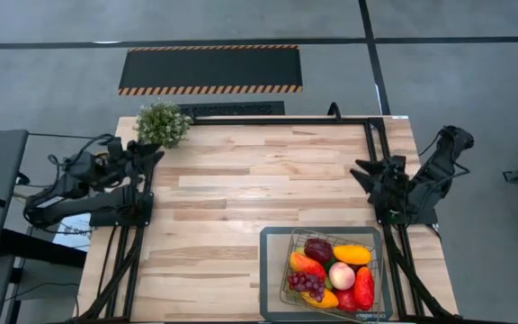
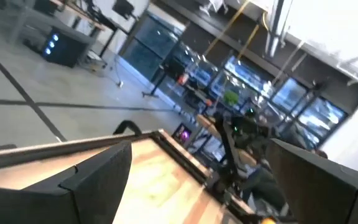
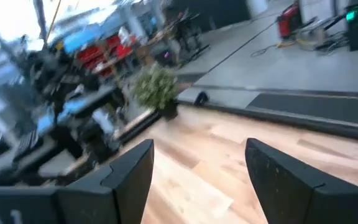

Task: Build produce basket
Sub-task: Return to Home Position

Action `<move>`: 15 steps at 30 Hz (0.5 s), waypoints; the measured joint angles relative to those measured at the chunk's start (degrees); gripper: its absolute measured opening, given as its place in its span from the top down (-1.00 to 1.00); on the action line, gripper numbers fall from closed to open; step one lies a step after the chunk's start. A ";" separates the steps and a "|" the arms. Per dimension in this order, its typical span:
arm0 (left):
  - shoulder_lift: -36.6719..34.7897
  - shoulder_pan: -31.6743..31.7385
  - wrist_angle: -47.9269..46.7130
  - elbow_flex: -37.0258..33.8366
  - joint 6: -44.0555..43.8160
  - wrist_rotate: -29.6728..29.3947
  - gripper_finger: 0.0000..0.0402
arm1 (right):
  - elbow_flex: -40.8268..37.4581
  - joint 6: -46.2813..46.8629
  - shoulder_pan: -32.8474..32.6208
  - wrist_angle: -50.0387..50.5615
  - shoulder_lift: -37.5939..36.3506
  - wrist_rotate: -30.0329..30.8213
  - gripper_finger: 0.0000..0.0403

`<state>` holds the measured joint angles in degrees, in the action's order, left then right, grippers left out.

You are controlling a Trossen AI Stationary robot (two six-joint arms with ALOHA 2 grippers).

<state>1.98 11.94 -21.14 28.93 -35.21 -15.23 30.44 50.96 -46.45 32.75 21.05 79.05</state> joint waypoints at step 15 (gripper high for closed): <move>3.38 -0.01 20.92 -18.51 -5.32 2.52 -0.79 | -5.56 2.17 -2.58 -6.78 1.23 -4.80 -0.34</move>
<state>5.36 11.92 -0.22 10.42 -40.53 -12.71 24.88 53.13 -49.03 25.96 22.28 74.25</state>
